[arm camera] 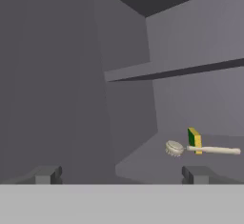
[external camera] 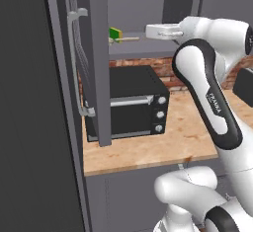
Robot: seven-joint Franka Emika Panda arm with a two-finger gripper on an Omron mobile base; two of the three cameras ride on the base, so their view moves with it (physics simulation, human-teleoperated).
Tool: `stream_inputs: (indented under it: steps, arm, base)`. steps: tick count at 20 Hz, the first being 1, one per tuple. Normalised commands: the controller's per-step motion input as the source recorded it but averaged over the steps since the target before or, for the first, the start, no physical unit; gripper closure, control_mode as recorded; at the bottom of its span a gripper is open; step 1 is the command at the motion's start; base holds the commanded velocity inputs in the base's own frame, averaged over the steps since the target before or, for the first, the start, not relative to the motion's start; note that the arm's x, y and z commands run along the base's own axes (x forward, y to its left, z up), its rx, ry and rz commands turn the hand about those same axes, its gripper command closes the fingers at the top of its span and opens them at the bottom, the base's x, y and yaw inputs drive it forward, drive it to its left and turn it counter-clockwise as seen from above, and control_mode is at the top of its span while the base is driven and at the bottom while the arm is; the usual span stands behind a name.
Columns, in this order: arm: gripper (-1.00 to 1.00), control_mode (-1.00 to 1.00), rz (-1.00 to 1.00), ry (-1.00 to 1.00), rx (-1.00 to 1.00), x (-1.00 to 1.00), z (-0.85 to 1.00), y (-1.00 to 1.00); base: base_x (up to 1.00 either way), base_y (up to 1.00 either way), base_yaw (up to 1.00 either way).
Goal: Pick up the sponge and dish brush from the sink, and place them back in the cabinet, and close the cabinet door.
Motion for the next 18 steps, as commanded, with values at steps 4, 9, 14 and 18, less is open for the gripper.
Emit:
stream_inputs:
  steps: [4,9,14,18]
  arm:
    - [-1.0,-1.0,-0.07,0.13,0.01,-0.63,0.0,-0.19]
    - [-1.0,-1.0,-0.08,0.26,0.0,-0.6,0.0,-0.19]
    - [-1.0,-1.0,-0.03,0.31,0.0,-0.52,0.0,-0.19]
    - [-1.0,-1.0,0.0,0.24,0.04,-0.5,0.0,-0.17]
  base:
    - [0.0,0.0,0.0]
    - [0.0,0.0,0.0]
    - [0.0,0.0,0.0]
    - [0.0,0.0,0.0]
